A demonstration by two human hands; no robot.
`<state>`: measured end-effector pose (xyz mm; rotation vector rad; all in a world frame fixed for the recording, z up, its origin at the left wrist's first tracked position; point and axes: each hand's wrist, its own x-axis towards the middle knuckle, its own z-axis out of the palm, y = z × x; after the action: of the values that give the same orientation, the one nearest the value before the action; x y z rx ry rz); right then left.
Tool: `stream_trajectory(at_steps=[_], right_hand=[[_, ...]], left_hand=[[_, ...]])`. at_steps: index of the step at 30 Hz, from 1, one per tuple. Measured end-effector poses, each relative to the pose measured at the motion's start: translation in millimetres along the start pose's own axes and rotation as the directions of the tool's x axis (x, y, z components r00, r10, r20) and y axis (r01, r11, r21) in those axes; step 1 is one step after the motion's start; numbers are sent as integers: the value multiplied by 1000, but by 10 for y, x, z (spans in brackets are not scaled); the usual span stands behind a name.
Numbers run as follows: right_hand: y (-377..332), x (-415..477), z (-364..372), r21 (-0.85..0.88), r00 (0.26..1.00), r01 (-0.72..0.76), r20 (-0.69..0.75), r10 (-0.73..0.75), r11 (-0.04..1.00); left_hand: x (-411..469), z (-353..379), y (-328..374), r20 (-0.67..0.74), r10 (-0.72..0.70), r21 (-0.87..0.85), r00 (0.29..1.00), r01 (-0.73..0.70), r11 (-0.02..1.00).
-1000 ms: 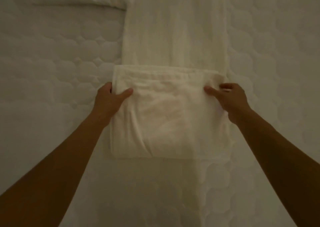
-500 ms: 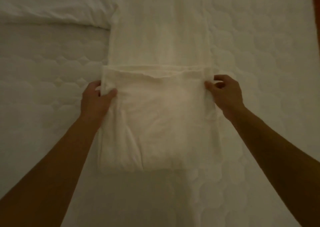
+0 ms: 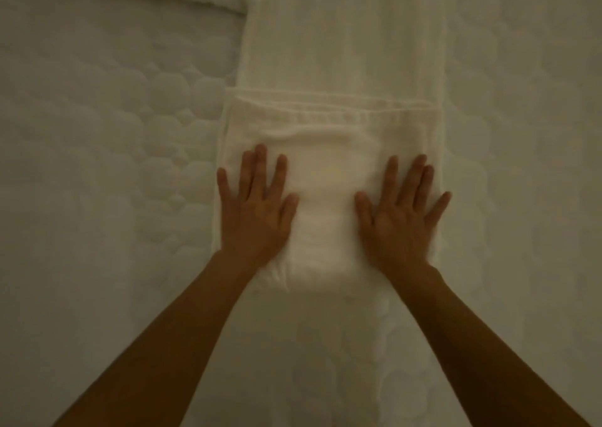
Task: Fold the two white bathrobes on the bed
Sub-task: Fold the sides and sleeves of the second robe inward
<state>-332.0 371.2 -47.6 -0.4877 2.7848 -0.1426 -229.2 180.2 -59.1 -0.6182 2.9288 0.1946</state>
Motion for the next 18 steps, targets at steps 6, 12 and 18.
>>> stream_trajectory(at_steps=[6,12,18], right_hand=[[437,-635,207,-130,951,304,99,-293,944],[247,-466,27,16,993,116,37,-116,993],[-191,662,-21,81,992,120,-38,-117,989]], left_hand=[[-789,186,-225,104,92,34,990,-96,995],[-627,-48,31,-41,-16,42,999,18,999],[717,19,561,-18,0,-33,1000,-1,999]])
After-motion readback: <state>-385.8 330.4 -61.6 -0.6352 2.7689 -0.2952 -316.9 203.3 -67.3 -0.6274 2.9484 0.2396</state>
